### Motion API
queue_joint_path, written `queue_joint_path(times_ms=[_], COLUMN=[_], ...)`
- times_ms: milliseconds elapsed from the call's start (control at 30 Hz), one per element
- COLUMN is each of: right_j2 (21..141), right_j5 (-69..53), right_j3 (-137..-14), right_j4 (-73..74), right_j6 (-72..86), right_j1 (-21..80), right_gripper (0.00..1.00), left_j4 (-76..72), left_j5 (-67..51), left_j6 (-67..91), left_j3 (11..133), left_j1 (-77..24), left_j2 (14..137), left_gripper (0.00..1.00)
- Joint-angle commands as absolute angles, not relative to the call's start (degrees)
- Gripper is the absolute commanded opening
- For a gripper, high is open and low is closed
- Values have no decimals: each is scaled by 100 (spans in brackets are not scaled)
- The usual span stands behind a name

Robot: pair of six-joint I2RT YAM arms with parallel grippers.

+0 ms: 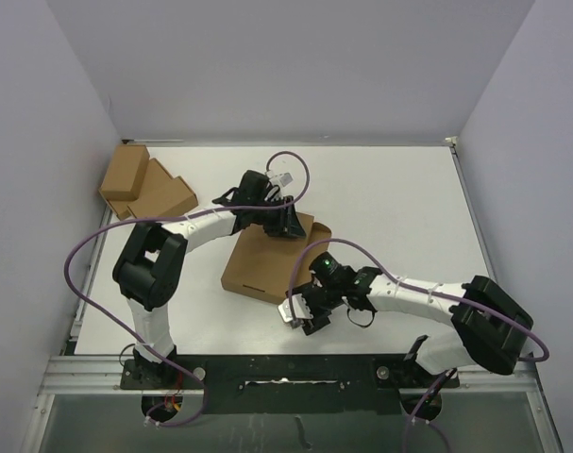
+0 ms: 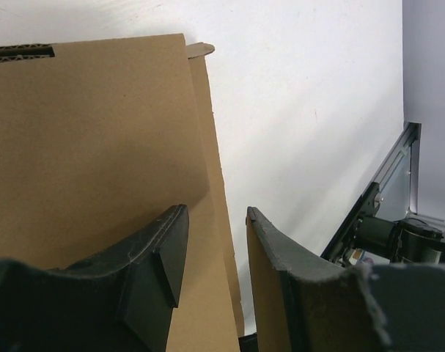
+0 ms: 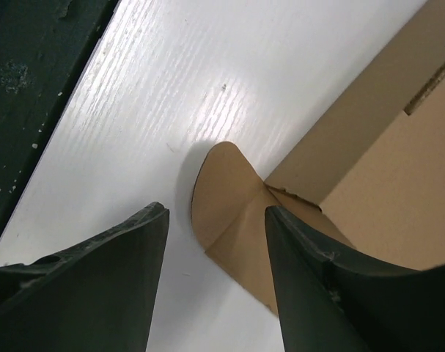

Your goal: Fold the paper box

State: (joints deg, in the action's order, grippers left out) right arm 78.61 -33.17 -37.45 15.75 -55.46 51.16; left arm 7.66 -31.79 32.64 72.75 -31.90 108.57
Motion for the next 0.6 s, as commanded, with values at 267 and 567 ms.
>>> queue_joint_path(times_ms=[267,567], right_j2=[8178,7747], right_j5=[-2380,-2598], right_j3=[-3627,-3759], right_j4=[721,939], right_j6=[-5506,-5078], right_j1=[5886,5261], right_gripper=[44,25], left_j4=[352,413], left_j5=[-3361,-3413], left_j6=[3248,3162], left_j3=[7114,7000], left_j1=[-3111,-3053], left_j2=[10934,10920], left_gripper=[36,36])
